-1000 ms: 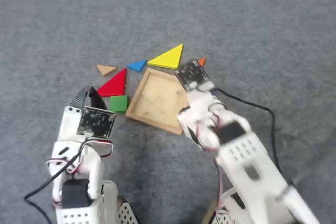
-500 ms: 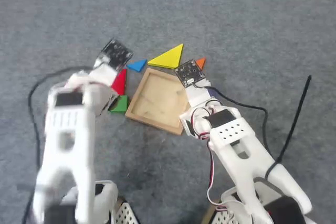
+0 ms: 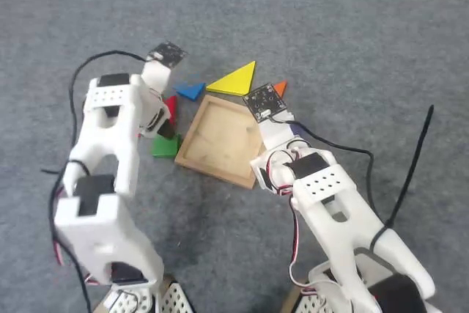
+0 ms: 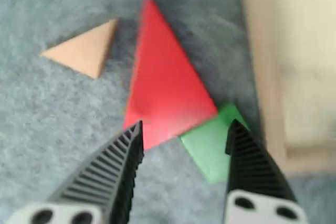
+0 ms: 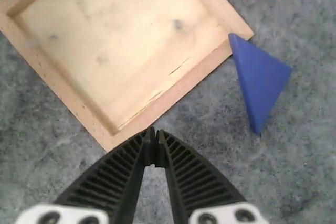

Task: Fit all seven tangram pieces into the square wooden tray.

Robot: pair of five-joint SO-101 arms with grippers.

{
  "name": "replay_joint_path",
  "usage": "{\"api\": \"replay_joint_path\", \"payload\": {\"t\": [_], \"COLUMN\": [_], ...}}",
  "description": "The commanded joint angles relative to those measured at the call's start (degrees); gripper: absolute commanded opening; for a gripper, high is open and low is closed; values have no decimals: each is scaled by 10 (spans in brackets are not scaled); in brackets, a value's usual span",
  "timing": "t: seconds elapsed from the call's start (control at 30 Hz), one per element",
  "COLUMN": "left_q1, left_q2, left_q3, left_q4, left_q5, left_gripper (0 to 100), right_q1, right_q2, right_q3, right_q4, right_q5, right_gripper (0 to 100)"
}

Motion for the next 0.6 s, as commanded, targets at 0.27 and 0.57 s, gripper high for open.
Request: {"api": "replay_joint_path", "payload": {"t": [0.27, 0.57], "left_q1": [-24, -60], "left_q2": [76, 76], "left_q3": [-104, -79], "left_q4": [25, 54], "left_q5": [236, 191], "left_gripper": [246, 246], "right_q1": [9, 9], "right_q2": [1, 1], "right_q3": [-14, -14], "right_q4": [-26, -27], "right_q5": [7, 7], "right_gripper": [9, 9]}}
